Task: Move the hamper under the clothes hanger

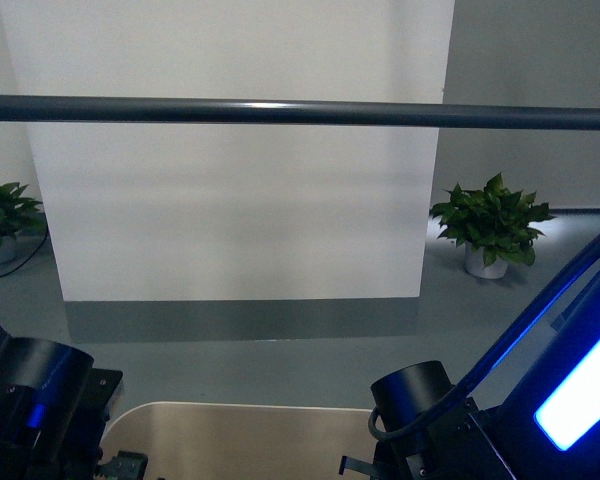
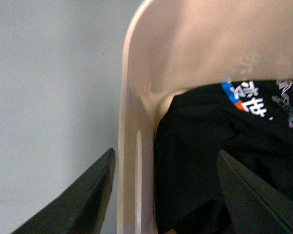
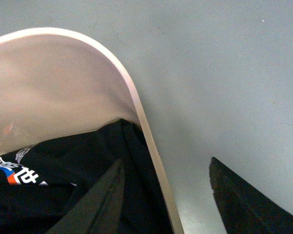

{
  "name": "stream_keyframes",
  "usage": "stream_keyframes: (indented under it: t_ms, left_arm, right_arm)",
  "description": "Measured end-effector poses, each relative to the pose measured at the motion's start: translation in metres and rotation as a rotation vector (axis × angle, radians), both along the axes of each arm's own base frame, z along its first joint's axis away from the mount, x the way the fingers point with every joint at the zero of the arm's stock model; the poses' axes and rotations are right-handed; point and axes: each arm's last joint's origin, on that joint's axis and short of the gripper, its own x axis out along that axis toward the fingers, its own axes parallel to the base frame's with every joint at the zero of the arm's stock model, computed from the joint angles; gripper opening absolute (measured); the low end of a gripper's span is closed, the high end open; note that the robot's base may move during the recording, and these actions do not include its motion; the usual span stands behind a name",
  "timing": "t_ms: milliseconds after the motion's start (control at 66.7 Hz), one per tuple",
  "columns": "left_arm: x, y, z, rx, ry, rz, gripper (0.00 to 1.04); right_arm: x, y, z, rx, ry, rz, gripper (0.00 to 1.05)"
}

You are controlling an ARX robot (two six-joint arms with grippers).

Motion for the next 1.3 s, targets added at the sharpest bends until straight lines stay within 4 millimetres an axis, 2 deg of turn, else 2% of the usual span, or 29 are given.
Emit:
stream_keyframes:
  t_ms: [210, 285, 480, 525, 750, 885, 930, 960, 1019, 1169, 1304]
  left_arm:
    - [-0.002, -0.001, 0.045, 0.017, -0.127, -0.015, 0.99]
    - [-0.007, -0.002, 0.061, 0.026, -0.164, -0.028, 0.98]
    - [-0.023, -0.006, 0.08, 0.034, -0.244, -0.062, 0.98]
    - [-0.027, -0.008, 0.085, 0.038, -0.279, -0.073, 0.98]
    - [-0.046, -0.015, 0.103, 0.044, -0.412, -0.088, 0.98]
    - [-0.049, -0.019, 0.107, 0.039, -0.442, -0.099, 0.98]
    - [-0.055, -0.018, 0.105, -0.018, -0.562, -0.083, 0.89]
    - [-0.061, -0.016, 0.104, -0.047, -0.625, -0.073, 0.83]
    - [-0.074, -0.011, 0.103, -0.077, -0.7, -0.054, 0.75]
    - [-0.102, 0.001, 0.112, -0.105, -0.774, -0.031, 0.55]
    - [-0.125, 0.007, 0.117, -0.117, -0.785, -0.034, 0.35]
  right_arm:
    - [-0.004, -0.002, 0.026, 0.012, -0.063, -0.009, 0.85]
    - [-0.008, -0.001, 0.042, 0.021, -0.105, -0.011, 0.99]
    - [-0.02, 0.004, 0.068, 0.028, -0.186, -0.003, 0.97]
    - [-0.028, 0.008, 0.08, -0.001, -0.236, -0.001, 0.97]
    - [-0.057, 0.026, 0.113, -0.099, -0.422, -0.017, 0.97]
    - [-0.065, 0.035, 0.119, -0.098, -0.454, 0.025, 0.97]
    - [-0.068, 0.034, 0.116, -0.078, -0.53, 0.117, 0.9]
    - [-0.075, 0.024, 0.114, -0.072, -0.607, 0.18, 0.83]
    - [-0.084, 0.011, 0.112, -0.116, -0.665, 0.218, 0.76]
    - [-0.112, -0.033, 0.128, -0.186, -0.777, 0.207, 0.55]
    - [-0.134, -0.057, 0.139, -0.212, -0.795, 0.212, 0.37]
